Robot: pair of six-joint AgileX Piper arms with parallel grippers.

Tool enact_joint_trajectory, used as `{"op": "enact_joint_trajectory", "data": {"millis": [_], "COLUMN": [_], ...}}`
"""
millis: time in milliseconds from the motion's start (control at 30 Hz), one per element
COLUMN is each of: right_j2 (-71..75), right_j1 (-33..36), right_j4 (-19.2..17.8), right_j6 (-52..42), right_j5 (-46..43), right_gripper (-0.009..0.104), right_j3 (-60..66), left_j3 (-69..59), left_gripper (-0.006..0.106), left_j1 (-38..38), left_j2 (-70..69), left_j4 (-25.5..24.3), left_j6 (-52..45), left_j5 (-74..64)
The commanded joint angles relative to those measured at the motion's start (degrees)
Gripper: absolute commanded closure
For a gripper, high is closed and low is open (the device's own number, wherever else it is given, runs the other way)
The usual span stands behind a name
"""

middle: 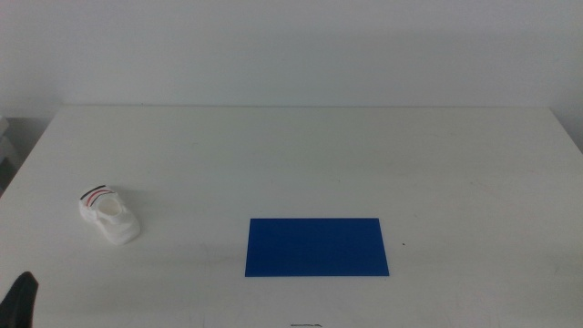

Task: Use one arm to grab the shoe from the table and place it on the mat.

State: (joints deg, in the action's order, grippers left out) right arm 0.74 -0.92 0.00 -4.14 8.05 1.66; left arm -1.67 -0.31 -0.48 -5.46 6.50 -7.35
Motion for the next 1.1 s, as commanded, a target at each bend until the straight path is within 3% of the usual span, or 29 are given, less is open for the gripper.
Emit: {"op": "enact_joint_trajectory", "data": {"millis": [0, 333, 800, 1067], "right_j2": [1.11, 1.11, 1.11, 1.11], "right_j1": [0.09, 0.09, 0.09, 0.09], "right_j4": [-0.51, -0.51, -0.51, -0.51], "right_j6": [-0.25, -0.25, -0.25, -0.25], "right_j5": [-4.32, -4.32, -4.32, -4.32], "right_gripper": [0.001, 0.001, 0.001, 0.001], "right_j3": [-1.06, -1.06, -1.06, -1.06], "left_j3": [2.47, 20.26, 53.27, 65.86], "left_gripper": [0.007, 0.007, 0.007, 0.007], "left_j1": [-0.12, -0.12, -0.12, -0.17], "left_j2": [3.65, 27.76, 55.15, 73.57], "left_j4": [0.22, 0.22, 0.11, 1.28], "left_j6": [1.29, 6.05, 12.77, 24.85], "left_j5": [4.68, 1.39, -38.43, -40.81]}}
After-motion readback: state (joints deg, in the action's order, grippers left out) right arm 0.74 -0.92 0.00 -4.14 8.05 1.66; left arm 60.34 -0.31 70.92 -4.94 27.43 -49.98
